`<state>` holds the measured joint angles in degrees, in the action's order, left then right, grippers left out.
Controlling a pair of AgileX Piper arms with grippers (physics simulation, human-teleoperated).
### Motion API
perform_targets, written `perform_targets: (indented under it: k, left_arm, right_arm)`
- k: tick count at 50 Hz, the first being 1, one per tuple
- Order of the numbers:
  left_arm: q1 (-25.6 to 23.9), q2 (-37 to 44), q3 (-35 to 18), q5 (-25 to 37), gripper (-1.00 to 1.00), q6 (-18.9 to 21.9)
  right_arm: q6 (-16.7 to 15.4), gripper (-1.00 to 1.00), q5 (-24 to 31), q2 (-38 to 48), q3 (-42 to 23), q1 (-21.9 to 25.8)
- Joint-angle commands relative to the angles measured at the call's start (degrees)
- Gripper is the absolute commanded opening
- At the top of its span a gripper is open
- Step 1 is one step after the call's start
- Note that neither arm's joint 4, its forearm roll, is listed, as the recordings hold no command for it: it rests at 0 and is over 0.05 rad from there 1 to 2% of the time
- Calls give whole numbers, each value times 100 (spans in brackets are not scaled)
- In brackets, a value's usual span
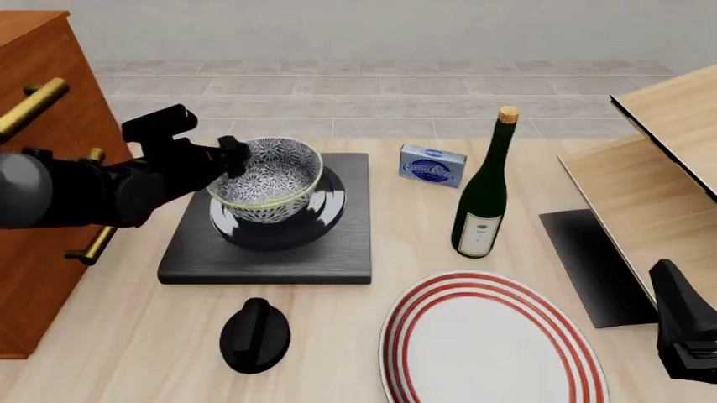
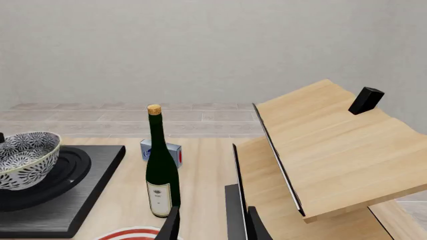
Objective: Put the bowl on the stove.
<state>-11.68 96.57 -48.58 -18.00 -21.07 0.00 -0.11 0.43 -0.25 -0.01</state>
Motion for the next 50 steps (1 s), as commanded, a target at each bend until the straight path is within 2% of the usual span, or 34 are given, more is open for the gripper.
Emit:
perform_targets:
  k: [1, 9, 25, 50]
  left_arm:
    - [-109, -145, 130, -40, 100, 32]
    - [-87, -256, 157, -30, 100, 10]
    - [167, -757, 246, -25, 100, 251]
    - [150, -1501, 354, 245, 100, 160]
  right_arm:
    - [-1, 100, 0, 0, 0, 0]
    - [0, 100, 0, -1, 0, 0]
    - [0, 100, 0, 0, 0, 0]
    - [0, 100, 0, -2, 0, 0]
